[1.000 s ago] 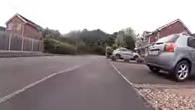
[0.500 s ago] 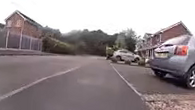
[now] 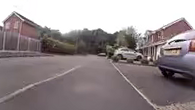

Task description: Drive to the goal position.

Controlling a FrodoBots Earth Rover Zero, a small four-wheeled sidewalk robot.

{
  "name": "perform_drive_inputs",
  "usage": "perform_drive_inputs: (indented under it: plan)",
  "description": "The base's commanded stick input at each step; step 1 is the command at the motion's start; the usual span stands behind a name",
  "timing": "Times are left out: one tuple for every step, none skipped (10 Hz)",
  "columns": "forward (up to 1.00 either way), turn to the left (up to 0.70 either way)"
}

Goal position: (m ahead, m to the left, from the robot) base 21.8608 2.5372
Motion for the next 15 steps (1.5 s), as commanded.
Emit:
perform_drive_inputs:
  plan:
    - [1.0,0.0]
    - [1.0,0.0]
    - [1.0,0.0]
    - [1.0,0.0]
    - [1.0,0.0]
    - [1.0,-0.1]
    - [1.0,-0.16]
    - [1.0,-0.31]
    - [1.0,-0.4]
    - [1.0,-0.27]
    - [1.0,-0.1]
    - [1.0,0.0]
    - [1.0,0.0]
    - [1.0,0.0]
    - [1.0,0.0]
